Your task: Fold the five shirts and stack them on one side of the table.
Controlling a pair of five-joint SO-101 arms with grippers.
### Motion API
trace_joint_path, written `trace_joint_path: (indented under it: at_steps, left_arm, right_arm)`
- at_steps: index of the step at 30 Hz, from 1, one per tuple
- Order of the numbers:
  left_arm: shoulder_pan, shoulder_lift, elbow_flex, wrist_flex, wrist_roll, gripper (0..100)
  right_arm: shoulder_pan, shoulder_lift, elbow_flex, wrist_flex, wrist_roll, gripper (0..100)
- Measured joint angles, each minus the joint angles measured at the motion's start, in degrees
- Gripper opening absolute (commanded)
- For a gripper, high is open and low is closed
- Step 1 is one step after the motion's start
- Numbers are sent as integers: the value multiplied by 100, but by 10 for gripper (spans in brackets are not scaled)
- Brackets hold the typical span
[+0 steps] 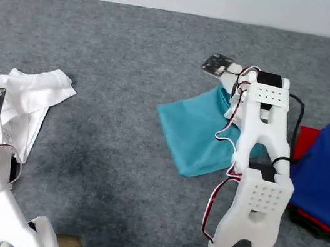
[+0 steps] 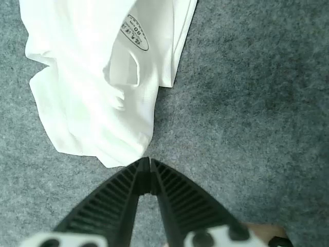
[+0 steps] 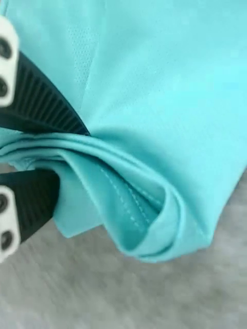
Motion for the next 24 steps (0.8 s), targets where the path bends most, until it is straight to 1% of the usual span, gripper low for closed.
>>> trace_joint_path:
  at_steps: [3,6,9,11,14,19,21,24]
  left_arm:
    - [0,0,79,0,0,5]
    - [0,0,97,0,0,5]
    - [0,0,97,0,0,5]
    - [0,0,97,0,0,5]
    - [0,0,97,0,0,5]
    - [0,0,114,0,0,5]
    - [0,0,114,0,0,5]
    - [0,0,114,0,0,5]
  right_arm:
    - [-255,0,0,-457,431,10]
    - [-457,0,0,-782,580,21]
    - [-484,0,0,-835,589,94]
    - [-466,0,9,-800,431,154]
    - [-378,-149,9,-730,-193,208]
    - [-185,-615,9,-747,-1609,212]
    - [-185,-862,9,-730,-2321,212]
    - [-229,-1284,9,-501,-3631,212]
